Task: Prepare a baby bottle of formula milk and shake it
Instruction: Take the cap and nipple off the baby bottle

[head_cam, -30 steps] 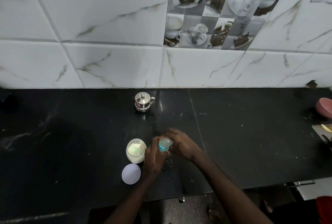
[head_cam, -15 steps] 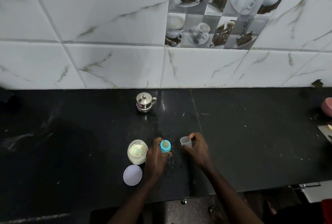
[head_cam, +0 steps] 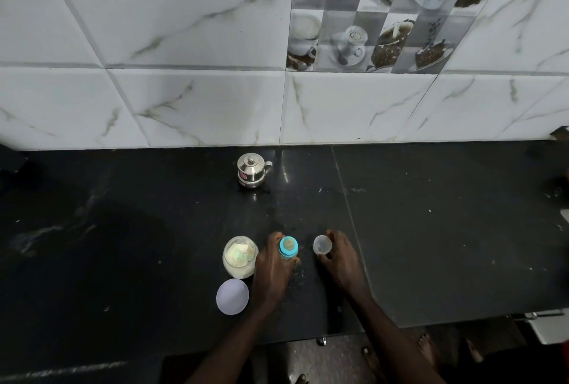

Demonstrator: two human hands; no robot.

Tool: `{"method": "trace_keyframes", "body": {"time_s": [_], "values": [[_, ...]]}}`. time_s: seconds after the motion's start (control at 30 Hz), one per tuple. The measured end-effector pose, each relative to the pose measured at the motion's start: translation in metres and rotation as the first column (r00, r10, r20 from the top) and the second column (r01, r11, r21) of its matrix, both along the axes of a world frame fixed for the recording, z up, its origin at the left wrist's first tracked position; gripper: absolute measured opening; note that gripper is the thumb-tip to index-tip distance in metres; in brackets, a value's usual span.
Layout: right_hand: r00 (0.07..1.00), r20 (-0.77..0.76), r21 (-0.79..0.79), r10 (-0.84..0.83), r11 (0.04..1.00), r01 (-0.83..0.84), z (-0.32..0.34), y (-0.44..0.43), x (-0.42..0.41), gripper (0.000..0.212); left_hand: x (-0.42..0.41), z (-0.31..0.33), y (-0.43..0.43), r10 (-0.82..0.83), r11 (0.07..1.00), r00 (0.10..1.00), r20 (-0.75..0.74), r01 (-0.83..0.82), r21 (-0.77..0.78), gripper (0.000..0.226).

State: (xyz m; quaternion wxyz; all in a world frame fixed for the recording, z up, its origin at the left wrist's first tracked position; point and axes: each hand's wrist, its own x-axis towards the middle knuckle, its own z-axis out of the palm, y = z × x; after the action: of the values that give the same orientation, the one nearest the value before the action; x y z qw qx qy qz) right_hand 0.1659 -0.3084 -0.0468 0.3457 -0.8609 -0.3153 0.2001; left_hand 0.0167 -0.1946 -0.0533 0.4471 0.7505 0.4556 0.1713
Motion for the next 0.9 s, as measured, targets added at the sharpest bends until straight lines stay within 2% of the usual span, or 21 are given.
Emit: {"method": "trace_keyframes", "body": {"time_s": [0.1, 0.17, 0.2, 0.27, 0.33, 0.4, 0.5, 0.57, 0.67, 0.73, 0.8, 0.9], "values": [[0.998, 0.059, -0.083, 0.007, 0.997, -0.002, -0.003, 0.005, -0.002, 0.068, 0.0, -0.002, 0.0, -0.002, 1.0, 1.0, -0.006, 0.002, 0.005, 0.066], [0.991, 0.117, -0.049, -0.064, 0.996, 0.07, 0.012, 0.013, -0.012, 0.08, -0.001, 0.0, 0.0, -0.013, 1.0, 1.0, 0.017, 0.013, 0.01, 0.064], [0.985, 0.163, -0.006, -0.062, 0.998, 0.064, 0.021, 0.02, -0.018, 0.077, -0.002, 0.0, 0.0, -0.013, 1.0, 0.999, 0.048, 0.013, 0.003, 0.06], [0.969, 0.236, 0.008, 0.071, 0.997, -0.075, 0.038, 0.036, -0.032, 0.063, -0.003, 0.001, -0.001, -0.001, 1.0, 0.991, 0.132, 0.004, -0.023, 0.041], [0.927, 0.247, -0.134, 0.281, 0.958, -0.255, 0.049, 0.052, -0.045, 0.056, -0.005, -0.001, -0.002, 0.01, 1.0, 0.979, 0.204, -0.007, -0.014, 0.026], [0.871, 0.28, -0.287, 0.404, 0.901, -0.325, 0.052, 0.063, -0.05, 0.048, -0.005, 0.0, -0.002, 0.006, 1.0, 0.981, 0.194, -0.009, 0.016, 0.025], [0.822, 0.35, -0.307, 0.449, 0.884, -0.353, 0.054, 0.072, -0.047, 0.027, -0.004, 0.002, 0.0, 0.014, 1.0, 0.988, 0.151, -0.011, -0.025, 0.035], [0.801, 0.327, -0.333, 0.502, 0.854, -0.399, 0.052, 0.075, -0.04, 0.021, -0.004, 0.001, 0.001, 0.013, 1.0, 0.99, 0.14, -0.009, -0.024, 0.033], [0.757, 0.316, -0.367, 0.572, 0.81, -0.458, 0.051, 0.077, -0.031, 0.023, -0.004, -0.002, 0.002, 0.014, 1.0, 0.994, 0.107, -0.014, -0.002, 0.037], [0.691, 0.318, -0.372, 0.649, 0.756, -0.539, 0.047, 0.075, -0.025, 0.027, -0.003, -0.007, 0.002, -0.001, 0.999, 0.991, 0.136, -0.004, 0.034, 0.041], [0.627, 0.327, -0.377, 0.707, 0.706, -0.599, 0.047, 0.076, -0.017, 0.037, -0.002, -0.012, 0.003, -0.012, 0.998, 0.985, 0.173, 0.001, 0.061, 0.045], [0.572, 0.247, -0.4, 0.782, 0.62, -0.675, 0.058, 0.077, -0.013, 0.049, -0.001, -0.016, 0.003, 0.0, 0.996, 0.987, 0.158, -0.013, 0.083, 0.047]]}}
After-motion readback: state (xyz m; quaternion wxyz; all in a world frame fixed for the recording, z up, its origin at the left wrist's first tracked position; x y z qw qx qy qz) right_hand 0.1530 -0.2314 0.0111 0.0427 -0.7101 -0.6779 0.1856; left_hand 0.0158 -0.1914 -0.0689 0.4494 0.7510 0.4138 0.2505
